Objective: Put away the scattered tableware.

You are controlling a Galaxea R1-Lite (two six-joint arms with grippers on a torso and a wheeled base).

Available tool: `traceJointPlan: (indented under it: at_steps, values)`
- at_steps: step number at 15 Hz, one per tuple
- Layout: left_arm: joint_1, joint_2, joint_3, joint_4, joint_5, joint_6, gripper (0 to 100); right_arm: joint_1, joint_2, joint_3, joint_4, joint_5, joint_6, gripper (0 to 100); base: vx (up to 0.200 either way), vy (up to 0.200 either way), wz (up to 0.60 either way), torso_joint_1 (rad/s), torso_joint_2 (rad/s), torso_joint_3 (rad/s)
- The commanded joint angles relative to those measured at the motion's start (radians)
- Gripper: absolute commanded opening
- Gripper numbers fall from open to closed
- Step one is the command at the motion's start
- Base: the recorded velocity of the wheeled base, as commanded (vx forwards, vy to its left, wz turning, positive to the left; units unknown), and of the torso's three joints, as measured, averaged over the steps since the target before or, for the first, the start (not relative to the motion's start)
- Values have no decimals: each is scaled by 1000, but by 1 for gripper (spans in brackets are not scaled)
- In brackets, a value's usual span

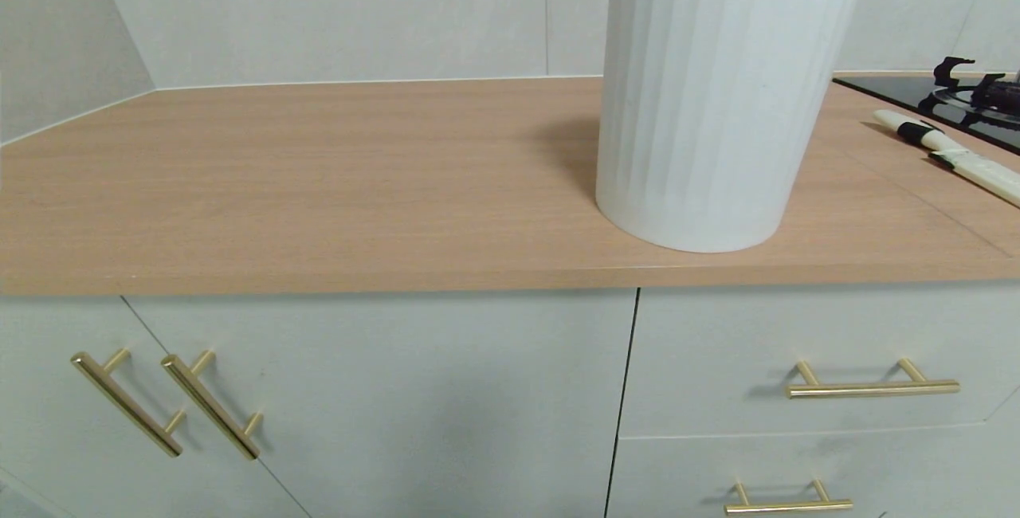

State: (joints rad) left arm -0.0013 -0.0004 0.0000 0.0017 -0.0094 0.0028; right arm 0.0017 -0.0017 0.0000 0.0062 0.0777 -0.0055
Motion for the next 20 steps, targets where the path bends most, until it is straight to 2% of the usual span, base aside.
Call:
traceJointPlan:
  at_steps: [1, 10, 20]
  values:
    - [0, 0, 0, 0, 0, 0, 100, 0, 2, 0, 0, 1, -1, 100, 0, 0, 0, 0, 0, 0]
    - [0, 0, 0, 0, 0, 0, 100, 0, 2, 0, 0, -1, 1, 100, 0, -200, 0, 2, 4, 2]
    - [0, 0, 0, 0, 0, 2, 100, 0, 2, 0, -2, -1, 1, 100, 0, 0, 0, 0, 0, 0]
